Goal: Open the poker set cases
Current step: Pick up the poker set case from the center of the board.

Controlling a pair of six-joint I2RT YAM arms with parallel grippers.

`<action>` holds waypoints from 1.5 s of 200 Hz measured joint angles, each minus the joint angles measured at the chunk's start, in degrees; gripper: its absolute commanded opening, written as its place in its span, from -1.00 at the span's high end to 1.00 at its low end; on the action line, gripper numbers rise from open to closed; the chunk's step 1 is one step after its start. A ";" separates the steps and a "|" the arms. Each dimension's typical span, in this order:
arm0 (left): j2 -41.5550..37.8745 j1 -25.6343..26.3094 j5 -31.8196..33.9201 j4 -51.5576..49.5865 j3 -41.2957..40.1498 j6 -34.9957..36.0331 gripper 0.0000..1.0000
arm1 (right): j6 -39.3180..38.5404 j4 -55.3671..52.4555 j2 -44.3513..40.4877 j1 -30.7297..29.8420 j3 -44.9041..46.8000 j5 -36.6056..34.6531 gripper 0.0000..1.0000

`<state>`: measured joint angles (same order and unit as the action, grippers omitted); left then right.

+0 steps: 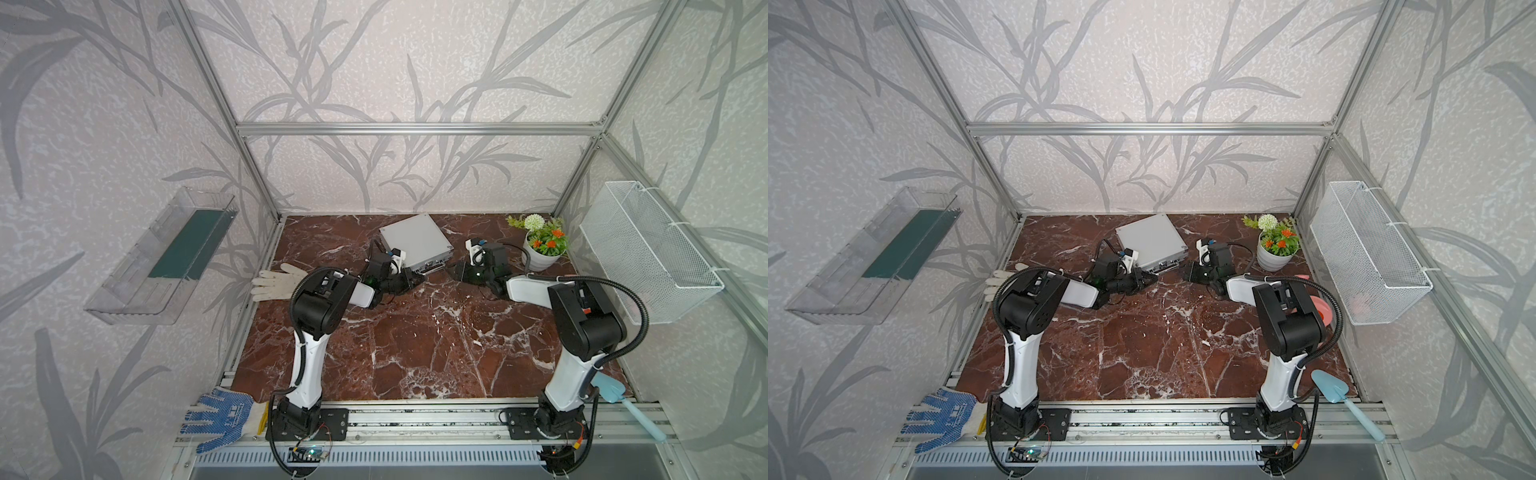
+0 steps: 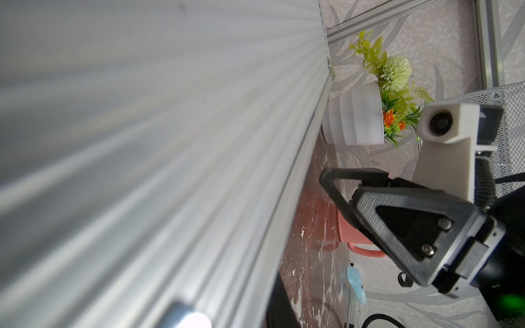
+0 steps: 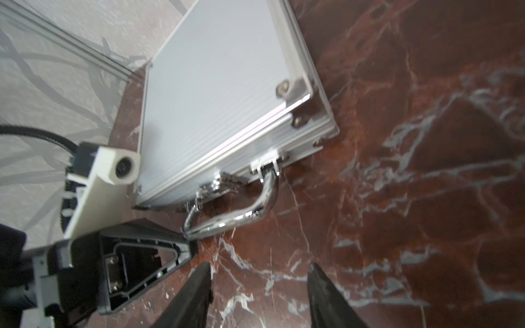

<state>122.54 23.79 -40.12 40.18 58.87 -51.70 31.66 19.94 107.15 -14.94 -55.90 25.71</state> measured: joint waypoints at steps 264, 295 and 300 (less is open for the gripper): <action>-1.51 -0.92 1.09 1.16 -3.04 1.03 0.77 | 39.98 18.86 15.63 -2.19 -3.72 10.25 0.14; -1.77 -0.68 1.03 2.21 -4.02 1.18 0.72 | 41.83 19.87 17.03 -2.99 -4.42 9.05 0.38; -1.88 -0.63 1.07 2.32 -4.20 1.18 0.70 | 42.12 20.00 17.38 -3.15 -4.50 8.81 0.43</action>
<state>120.66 23.16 -39.05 42.50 54.68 -50.52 73.78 39.94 124.53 -18.09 -60.40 34.52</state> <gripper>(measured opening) 0.130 0.336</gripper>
